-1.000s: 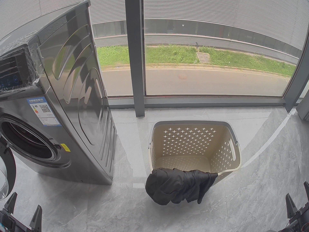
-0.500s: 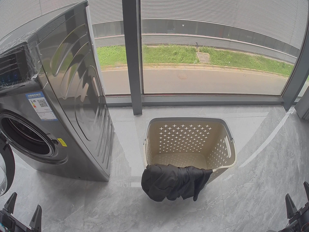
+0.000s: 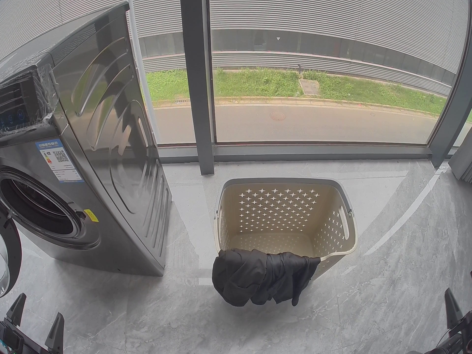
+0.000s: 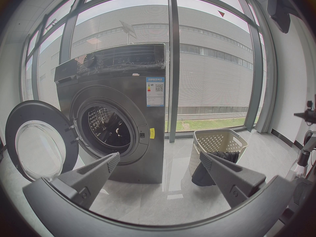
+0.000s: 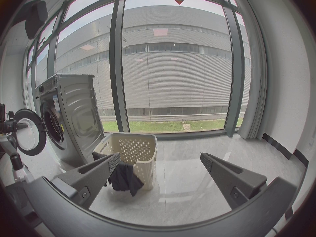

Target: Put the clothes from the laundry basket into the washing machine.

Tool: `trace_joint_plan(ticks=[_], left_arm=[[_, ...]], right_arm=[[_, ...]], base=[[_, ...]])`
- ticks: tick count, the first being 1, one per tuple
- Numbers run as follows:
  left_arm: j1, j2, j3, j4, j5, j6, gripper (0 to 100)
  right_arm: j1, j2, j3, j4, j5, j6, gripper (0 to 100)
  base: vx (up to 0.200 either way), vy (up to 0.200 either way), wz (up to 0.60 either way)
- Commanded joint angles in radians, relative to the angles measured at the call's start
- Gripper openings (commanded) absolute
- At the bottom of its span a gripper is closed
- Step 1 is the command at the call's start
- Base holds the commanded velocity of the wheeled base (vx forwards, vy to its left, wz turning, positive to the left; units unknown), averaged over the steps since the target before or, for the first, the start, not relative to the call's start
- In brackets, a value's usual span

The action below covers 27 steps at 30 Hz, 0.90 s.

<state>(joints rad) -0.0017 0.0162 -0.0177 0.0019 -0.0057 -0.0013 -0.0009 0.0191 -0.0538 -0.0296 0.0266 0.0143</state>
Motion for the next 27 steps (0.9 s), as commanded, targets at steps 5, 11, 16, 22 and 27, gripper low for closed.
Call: trace_joint_plan(ticks=[5, 11, 16, 22, 27], left_arm=[[0.000, -0.015, 0.018, 0.000, 0.000, 0.000, 100], [0.000, -0.015, 0.018, 0.001, 0.000, 0.000, 100], [0.000, -0.015, 0.018, 0.001, 0.000, 0.000, 100], [0.000, -0.015, 0.018, 0.000, 0.000, 0.000, 100], [0.000, -0.015, 0.018, 0.000, 0.000, 0.000, 100]], right_arm=[[0.183, 0.370, -0.311, 0.016, 0.177, 0.023, 100], [0.285, 0.711, -0.291, -0.027, 0.271, 0.021, 100], [0.420, 1.036, -0.307, -0.236, 0.259, 0.029, 100], [0.470, 1.315, -0.334, -0.362, 0.256, 0.036, 100], [0.510, 1.493, -0.339, -0.472, 0.208, 0.095, 100]], base=[[0.000, 0.000, 0.00], [0.000, 0.000, 0.00], [0.000, 0.000, 0.00], [0.000, 0.000, 0.00], [0.000, 0.000, 0.00]])
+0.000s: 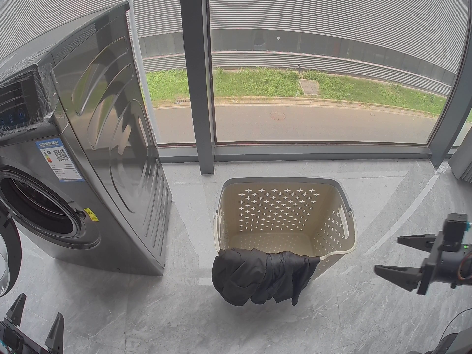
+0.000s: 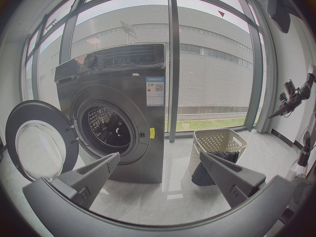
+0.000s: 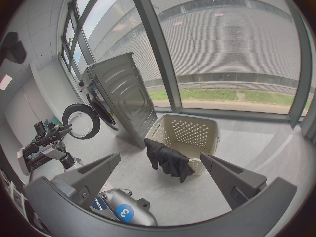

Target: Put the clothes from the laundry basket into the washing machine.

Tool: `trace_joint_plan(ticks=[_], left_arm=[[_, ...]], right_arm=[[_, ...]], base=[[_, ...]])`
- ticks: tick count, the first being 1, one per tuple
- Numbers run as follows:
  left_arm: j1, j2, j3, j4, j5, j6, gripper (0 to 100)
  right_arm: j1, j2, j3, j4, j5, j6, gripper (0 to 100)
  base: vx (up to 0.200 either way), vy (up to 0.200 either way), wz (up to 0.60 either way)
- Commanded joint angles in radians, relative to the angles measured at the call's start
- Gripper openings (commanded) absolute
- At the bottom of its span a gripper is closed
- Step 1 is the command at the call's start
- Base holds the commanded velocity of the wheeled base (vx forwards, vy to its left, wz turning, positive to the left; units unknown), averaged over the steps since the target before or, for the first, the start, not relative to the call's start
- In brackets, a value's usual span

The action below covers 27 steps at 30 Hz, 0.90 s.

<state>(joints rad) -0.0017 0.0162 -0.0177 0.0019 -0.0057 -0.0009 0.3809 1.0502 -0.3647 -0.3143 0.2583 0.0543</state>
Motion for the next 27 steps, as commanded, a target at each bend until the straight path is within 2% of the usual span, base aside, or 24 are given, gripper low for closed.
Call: trace_joint_plan(ticks=[1, 3, 6, 12, 27], left_arm=[[0.000, -0.015, 0.018, 0.001, 0.000, -0.001, 100], [0.000, -0.015, 0.018, 0.000, 0.000, -0.001, 100], [0.000, -0.015, 0.018, 0.001, 0.000, -0.001, 100], [0.000, -0.015, 0.018, 0.001, 0.000, 0.001, 100], [0.000, -0.015, 0.018, 0.000, 0.000, 0.001, 100]], right_arm=[[0.138, 0.495, -0.030, -0.215, -0.040, 0.073, 100], [0.147, 0.553, -0.036, -0.259, -0.059, 0.095, 100], [0.155, 0.656, -0.057, -0.321, -0.065, 0.101, 100], [0.176, 0.809, -0.103, -0.339, -0.120, 0.105, 100], [0.178, 1.097, -0.247, -0.502, -0.174, 0.105, 100]], base=[[0.000, 0.000, 0.00], [0.000, 0.000, 0.00], [0.000, 0.000, 0.00], [0.000, 0.000, 0.00], [0.000, 0.000, 0.00]])
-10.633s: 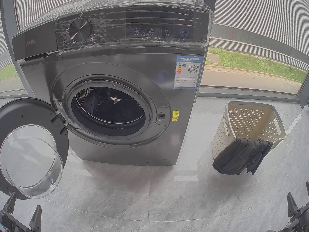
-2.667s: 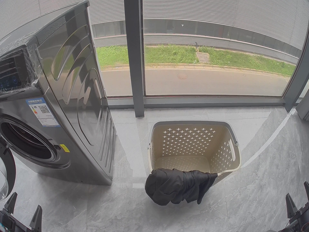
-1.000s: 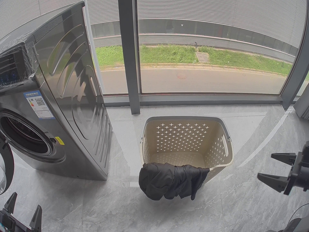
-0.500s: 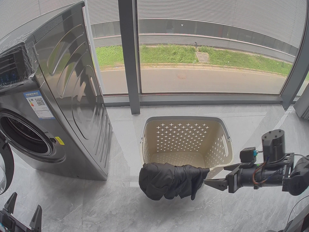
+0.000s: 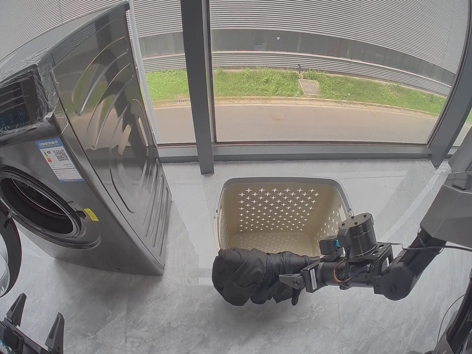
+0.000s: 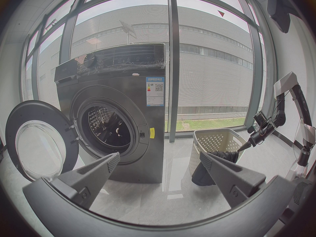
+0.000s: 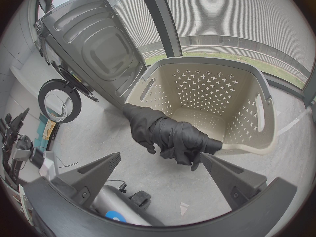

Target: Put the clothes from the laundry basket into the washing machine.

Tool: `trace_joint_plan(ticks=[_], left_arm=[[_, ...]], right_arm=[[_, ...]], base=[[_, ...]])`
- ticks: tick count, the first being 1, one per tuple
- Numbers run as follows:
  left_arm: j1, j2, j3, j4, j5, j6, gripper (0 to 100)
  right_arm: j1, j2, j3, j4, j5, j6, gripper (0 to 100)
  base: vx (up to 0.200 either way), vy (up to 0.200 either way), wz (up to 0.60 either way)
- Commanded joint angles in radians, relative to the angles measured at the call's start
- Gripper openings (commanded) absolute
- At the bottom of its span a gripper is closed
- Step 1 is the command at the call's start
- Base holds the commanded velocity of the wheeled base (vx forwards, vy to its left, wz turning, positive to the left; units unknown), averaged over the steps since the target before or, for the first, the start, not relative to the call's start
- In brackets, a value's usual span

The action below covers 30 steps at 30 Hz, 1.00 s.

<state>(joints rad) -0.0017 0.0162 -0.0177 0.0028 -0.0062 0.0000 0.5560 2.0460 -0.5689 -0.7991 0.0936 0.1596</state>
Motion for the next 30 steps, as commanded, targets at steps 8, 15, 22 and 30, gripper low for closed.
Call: trace_joint_plan(ticks=[8, 15, 22, 30], left_arm=[[0.000, -0.015, 0.018, 0.000, 0.000, 0.000, 100], [0.000, -0.015, 0.018, -0.001, 0.000, 0.000, 100], [0.000, -0.015, 0.018, -0.001, 0.000, 0.000, 100], [0.000, -0.015, 0.018, 0.000, 0.000, 0.000, 100]], right_arm=[[0.013, 0.137, -0.051, 0.028, -0.058, -0.002, 100], [0.002, 0.212, -0.097, 0.041, -0.077, 0.032, 100], [-0.004, 0.283, -0.197, 0.055, -0.103, 0.087, 100], [-0.011, 0.309, -0.249, 0.055, -0.124, 0.140, 100]], base=[[0.000, 0.000, 0.00], [0.000, 0.000, 0.00], [0.000, 0.000, 0.00], [0.000, 0.000, 0.00]])
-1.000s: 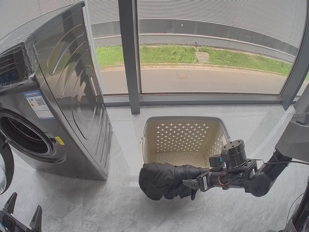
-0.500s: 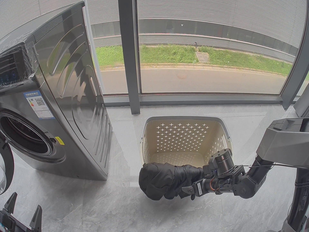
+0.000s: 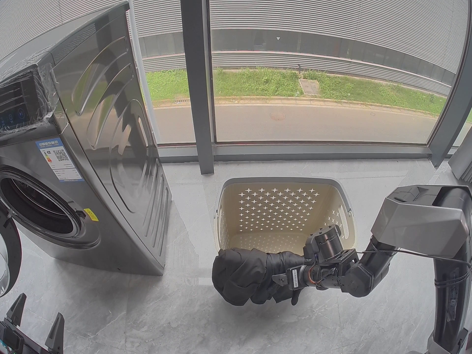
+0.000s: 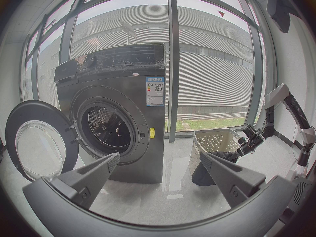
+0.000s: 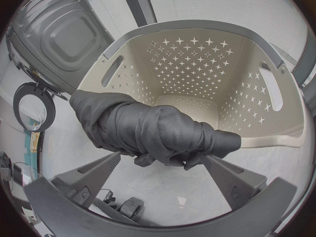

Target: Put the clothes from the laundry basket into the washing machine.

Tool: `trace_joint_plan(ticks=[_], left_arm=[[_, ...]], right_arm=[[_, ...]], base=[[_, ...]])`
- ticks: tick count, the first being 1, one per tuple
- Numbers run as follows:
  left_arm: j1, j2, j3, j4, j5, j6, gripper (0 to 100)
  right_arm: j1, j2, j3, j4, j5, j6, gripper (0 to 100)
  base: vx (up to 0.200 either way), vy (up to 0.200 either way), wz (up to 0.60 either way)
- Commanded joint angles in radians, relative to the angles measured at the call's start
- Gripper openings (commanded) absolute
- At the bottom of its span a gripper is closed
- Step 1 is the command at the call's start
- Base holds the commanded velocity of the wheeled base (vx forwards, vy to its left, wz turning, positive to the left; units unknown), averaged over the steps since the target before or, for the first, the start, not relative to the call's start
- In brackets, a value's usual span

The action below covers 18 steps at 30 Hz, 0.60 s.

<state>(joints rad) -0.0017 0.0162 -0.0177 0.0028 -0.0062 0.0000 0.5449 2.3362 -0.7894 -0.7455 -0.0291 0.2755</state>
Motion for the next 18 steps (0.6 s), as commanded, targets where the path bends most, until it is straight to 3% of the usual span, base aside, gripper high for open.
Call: trace_joint_plan(ticks=[1, 10, 18], left_arm=[[0.000, -0.015, 0.018, 0.000, 0.000, 0.000, 100], [0.000, -0.015, 0.018, -0.001, 0.000, -0.002, 100], [0.000, -0.015, 0.018, 0.000, 0.000, -0.002, 100]], right_arm=[[0.001, 0.018, -0.042, 0.002, -0.003, 0.050, 100], [0.001, 0.020, -0.080, 0.000, -0.005, 0.106, 100], [0.001, 0.028, -0.077, -0.002, -0.015, 0.111, 100]], base=[[0.000, 0.000, 0.00], [0.000, 0.000, 0.00], [0.000, 0.000, 0.00]])
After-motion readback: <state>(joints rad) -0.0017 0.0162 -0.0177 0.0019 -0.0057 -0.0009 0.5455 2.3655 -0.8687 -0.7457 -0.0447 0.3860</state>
